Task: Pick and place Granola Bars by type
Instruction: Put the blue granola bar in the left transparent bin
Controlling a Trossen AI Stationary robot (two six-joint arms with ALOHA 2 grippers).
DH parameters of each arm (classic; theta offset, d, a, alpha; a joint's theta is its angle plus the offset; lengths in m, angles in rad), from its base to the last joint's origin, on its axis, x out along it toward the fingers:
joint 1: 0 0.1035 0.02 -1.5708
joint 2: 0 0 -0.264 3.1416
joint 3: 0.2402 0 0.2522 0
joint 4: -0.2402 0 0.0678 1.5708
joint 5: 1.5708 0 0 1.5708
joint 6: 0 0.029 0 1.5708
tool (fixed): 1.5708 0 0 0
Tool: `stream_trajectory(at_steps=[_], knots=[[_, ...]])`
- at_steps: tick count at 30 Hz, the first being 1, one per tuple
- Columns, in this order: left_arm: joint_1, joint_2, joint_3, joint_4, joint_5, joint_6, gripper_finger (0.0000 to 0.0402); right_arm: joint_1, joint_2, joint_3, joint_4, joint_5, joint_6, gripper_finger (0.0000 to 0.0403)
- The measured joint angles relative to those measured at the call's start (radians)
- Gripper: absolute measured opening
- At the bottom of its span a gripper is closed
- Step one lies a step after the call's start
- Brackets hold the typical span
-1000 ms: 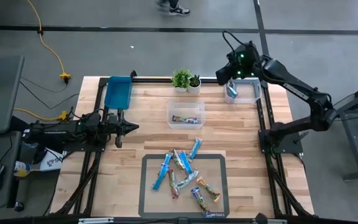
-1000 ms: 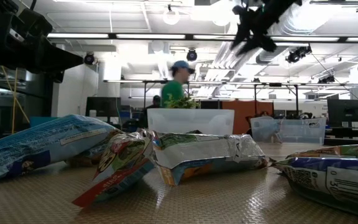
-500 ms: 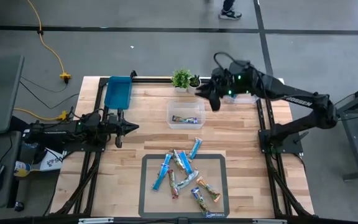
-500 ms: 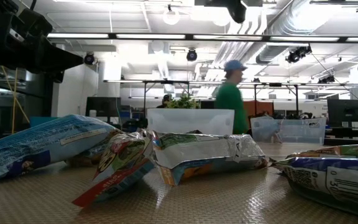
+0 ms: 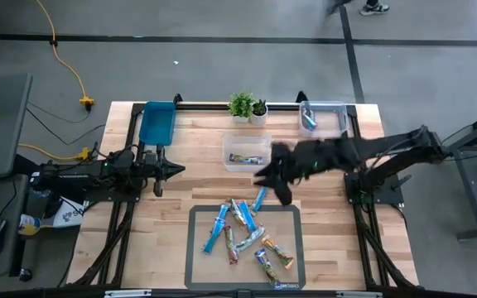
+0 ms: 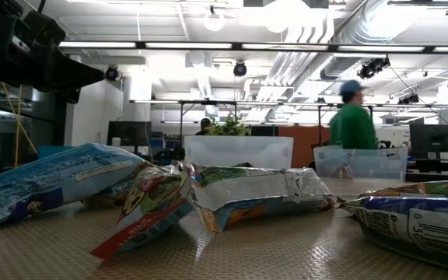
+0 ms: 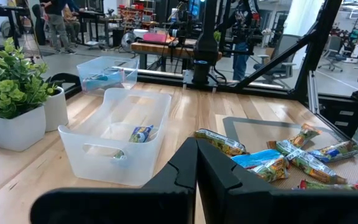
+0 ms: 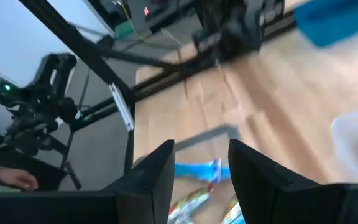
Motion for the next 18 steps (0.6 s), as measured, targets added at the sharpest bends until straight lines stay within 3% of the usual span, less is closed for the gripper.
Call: stream_trajectory(at_steps=[8, 18], knots=[[0.0, 0.0, 0.0, 0.0, 0.0, 0.0, 0.0001, 0.196, 0.134, 0.0, -0.001, 0.142, 0.23, 0.0134], [0.0, 0.0, 0.0, 0.0, 0.001, 0.0, 0.0001, 0.332, 0.325, 0.0, 0.011, 0.136, 0.486, 0.0134]])
